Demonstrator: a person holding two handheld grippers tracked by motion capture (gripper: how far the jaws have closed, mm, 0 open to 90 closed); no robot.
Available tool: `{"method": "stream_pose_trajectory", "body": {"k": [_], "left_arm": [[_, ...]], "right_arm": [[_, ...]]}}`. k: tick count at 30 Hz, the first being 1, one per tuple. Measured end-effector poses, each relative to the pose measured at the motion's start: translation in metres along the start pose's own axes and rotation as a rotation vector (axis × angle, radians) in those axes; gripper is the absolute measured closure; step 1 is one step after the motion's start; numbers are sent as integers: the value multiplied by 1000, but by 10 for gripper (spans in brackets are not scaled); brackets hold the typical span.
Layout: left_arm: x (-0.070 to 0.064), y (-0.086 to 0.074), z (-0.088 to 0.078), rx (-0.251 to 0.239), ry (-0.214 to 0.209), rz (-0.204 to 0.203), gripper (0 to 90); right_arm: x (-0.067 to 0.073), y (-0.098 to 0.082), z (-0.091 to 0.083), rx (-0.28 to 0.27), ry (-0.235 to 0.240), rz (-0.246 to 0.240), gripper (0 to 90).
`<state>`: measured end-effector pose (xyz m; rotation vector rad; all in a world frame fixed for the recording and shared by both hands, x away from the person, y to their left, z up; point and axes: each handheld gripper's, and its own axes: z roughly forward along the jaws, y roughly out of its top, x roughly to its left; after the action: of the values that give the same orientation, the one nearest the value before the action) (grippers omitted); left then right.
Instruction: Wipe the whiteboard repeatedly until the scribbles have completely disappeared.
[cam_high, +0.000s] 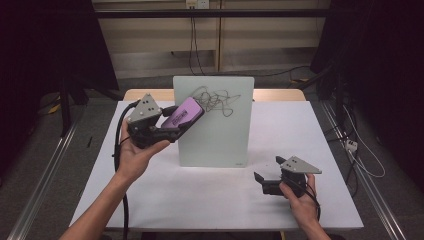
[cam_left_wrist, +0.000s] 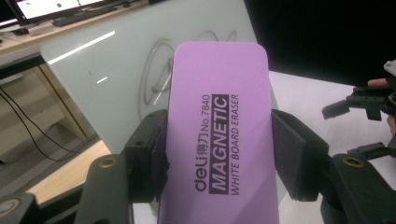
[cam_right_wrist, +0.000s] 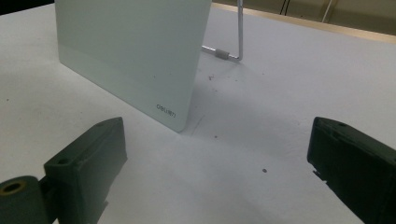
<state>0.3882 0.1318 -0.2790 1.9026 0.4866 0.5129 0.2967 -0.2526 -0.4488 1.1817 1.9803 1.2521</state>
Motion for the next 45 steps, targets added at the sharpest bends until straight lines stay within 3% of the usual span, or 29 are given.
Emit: {"method": "stream_pose_trajectory", "body": {"k": [18, 21, 27, 33, 34, 36, 45], "left_arm": [[17, 29, 18, -26, 64, 24, 411], [20, 33, 22, -20, 78, 43, 411], [24, 28, 34, 16, 85, 51, 411], [25, 25, 37, 16, 81, 47, 412], [25, 24, 39, 35, 86, 67, 413], [24, 23, 41, 45, 86, 65, 413], [24, 22, 43, 57, 87, 74, 415]], "right_arm": [[-1, 0, -1, -4, 3, 0, 45], [-1, 0, -1, -3, 4, 0, 45], [-1, 0, -1, -3, 4, 0, 45], [-1, 0, -1, -4, 6, 0, 45], [-1, 0, -1, -4, 6, 2, 45], [-1, 0, -1, -4, 7, 1, 45], [-1, 0, -1, -4, 5, 1, 45]]}}
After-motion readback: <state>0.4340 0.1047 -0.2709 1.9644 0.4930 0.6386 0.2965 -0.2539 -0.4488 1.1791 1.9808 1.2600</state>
